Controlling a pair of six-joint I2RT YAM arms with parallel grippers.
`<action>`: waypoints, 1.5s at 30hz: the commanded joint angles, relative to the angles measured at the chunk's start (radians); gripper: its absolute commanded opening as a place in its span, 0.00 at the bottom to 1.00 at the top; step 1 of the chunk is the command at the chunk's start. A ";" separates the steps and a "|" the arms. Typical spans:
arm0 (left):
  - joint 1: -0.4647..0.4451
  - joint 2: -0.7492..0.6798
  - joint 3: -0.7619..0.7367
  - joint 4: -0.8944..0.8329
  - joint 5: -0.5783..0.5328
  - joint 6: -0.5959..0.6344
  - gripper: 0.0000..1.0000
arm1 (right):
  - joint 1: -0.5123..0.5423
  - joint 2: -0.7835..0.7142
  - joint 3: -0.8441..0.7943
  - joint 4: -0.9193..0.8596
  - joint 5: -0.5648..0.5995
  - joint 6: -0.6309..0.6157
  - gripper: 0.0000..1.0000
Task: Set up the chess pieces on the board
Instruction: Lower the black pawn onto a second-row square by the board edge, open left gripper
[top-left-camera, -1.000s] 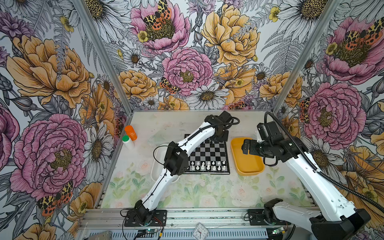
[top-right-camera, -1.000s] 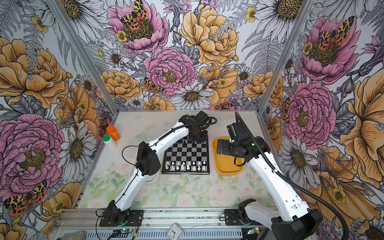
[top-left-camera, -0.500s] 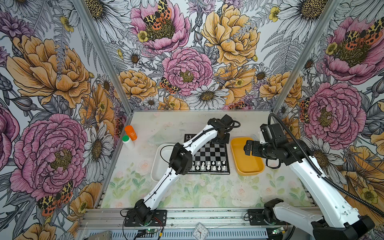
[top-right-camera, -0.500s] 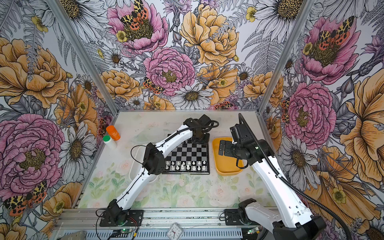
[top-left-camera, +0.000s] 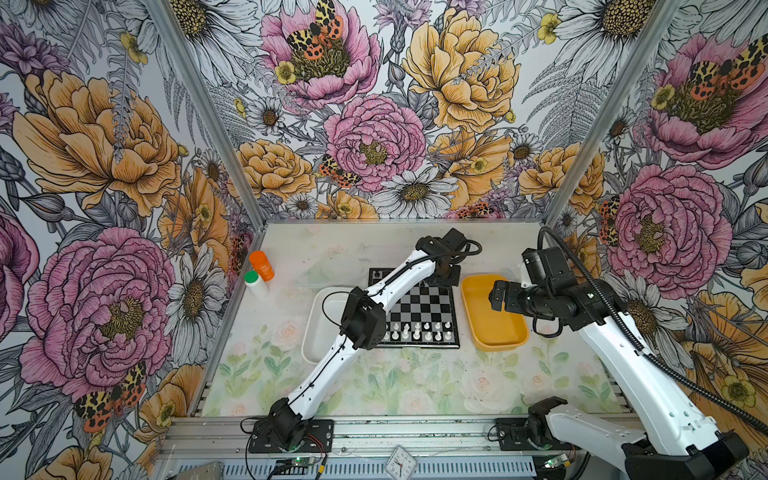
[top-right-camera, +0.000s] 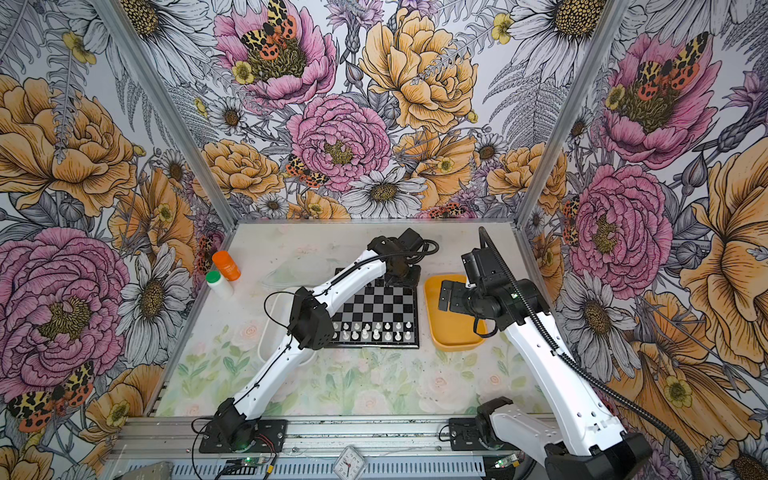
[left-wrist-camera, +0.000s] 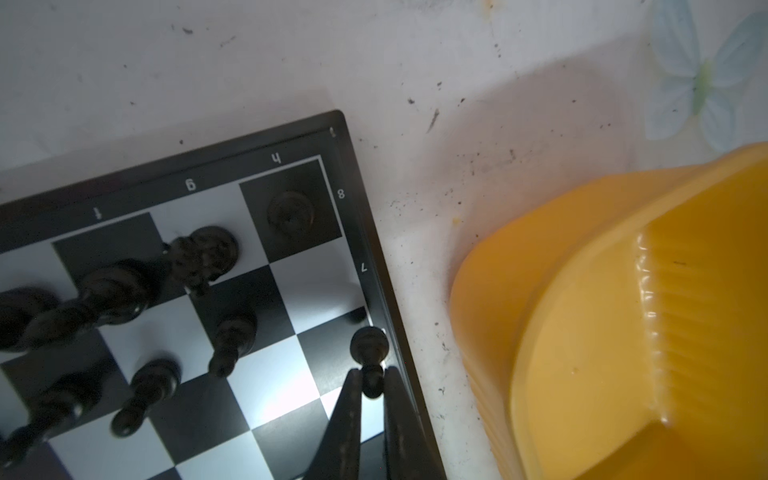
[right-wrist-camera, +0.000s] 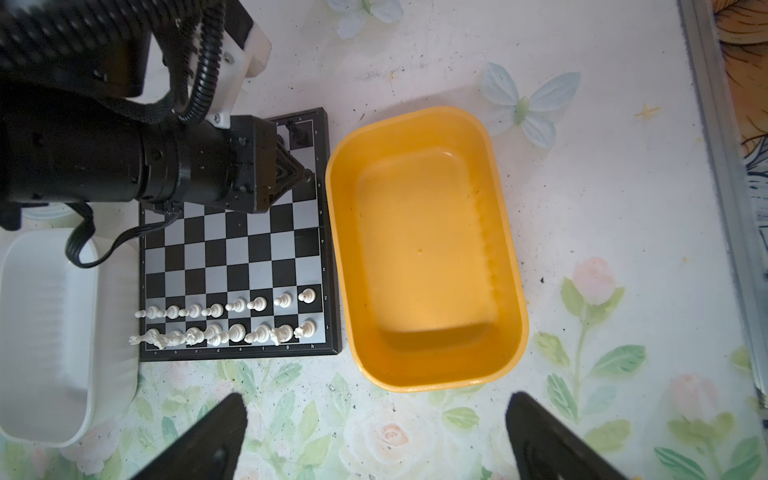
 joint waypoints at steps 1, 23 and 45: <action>0.020 0.012 0.030 0.007 -0.031 0.021 0.13 | -0.008 -0.021 -0.006 -0.006 -0.001 0.006 1.00; 0.049 0.023 0.047 0.033 0.009 0.013 0.14 | -0.019 -0.018 -0.017 -0.010 0.001 0.025 1.00; 0.054 0.021 0.051 0.056 0.048 0.003 0.22 | -0.024 -0.036 -0.017 -0.035 0.003 0.024 1.00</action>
